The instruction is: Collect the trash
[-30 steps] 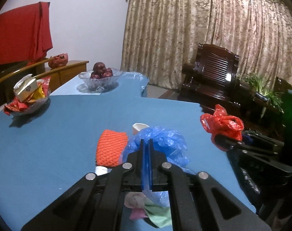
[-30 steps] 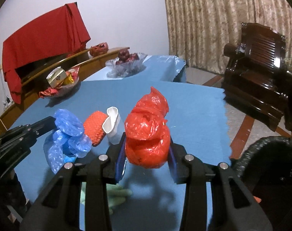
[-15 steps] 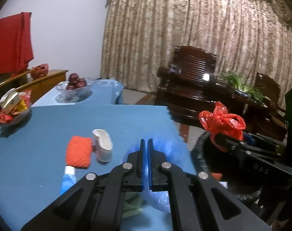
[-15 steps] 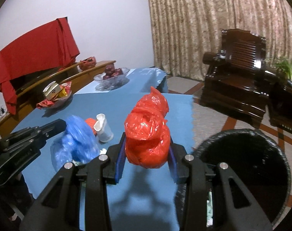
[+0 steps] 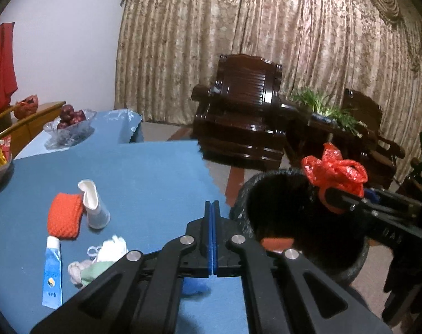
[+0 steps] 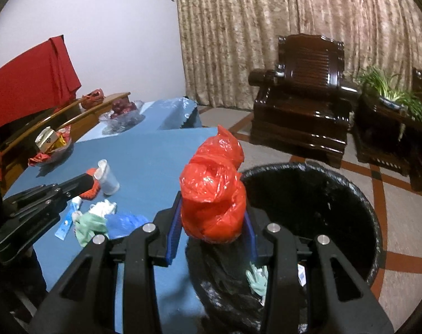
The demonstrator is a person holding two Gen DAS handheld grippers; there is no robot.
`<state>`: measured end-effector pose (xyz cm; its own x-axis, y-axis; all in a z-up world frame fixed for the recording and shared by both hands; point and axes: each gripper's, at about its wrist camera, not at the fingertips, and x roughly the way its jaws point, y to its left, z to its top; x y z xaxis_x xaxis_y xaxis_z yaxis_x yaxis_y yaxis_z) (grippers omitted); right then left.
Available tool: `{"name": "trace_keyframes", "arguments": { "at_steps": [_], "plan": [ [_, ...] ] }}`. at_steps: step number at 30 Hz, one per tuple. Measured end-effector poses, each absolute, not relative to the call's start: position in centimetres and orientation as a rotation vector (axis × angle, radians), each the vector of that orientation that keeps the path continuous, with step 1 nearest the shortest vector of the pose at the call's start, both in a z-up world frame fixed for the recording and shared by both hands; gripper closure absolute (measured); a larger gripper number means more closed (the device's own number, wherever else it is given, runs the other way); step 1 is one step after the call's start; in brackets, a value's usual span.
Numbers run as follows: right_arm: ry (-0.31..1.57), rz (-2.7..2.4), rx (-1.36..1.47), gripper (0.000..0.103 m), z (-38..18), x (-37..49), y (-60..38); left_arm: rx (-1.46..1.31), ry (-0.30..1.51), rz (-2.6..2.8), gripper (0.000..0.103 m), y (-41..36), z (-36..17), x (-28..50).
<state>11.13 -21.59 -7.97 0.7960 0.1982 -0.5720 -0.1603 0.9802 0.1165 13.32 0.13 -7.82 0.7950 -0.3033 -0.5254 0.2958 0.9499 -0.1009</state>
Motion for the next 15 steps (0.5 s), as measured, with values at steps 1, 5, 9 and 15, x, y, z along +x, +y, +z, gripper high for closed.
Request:
{"name": "trace_keyframes", "arguments": {
  "at_steps": [1, 5, 9, 15],
  "plan": [
    [0.628, 0.197, 0.067, 0.066, -8.4, 11.1, -21.4, -0.019, 0.581, -0.324, 0.101, 0.4, -8.4, 13.2],
    [0.649, 0.237, 0.071, 0.066, -10.2, 11.1, -20.1, -0.014, 0.614, -0.285, 0.070, 2.4, -10.9, 12.1],
    [0.683, 0.277, 0.076, 0.066, -11.8, 11.4, -18.4, 0.006, 0.654, -0.257, 0.056, 3.6, -13.3, 11.6],
    [0.703, 0.302, 0.057, 0.066, -12.5, 12.1, -17.0, 0.035, 0.710, -0.226, 0.043, 3.5, -16.4, 13.4]
  ]
}}
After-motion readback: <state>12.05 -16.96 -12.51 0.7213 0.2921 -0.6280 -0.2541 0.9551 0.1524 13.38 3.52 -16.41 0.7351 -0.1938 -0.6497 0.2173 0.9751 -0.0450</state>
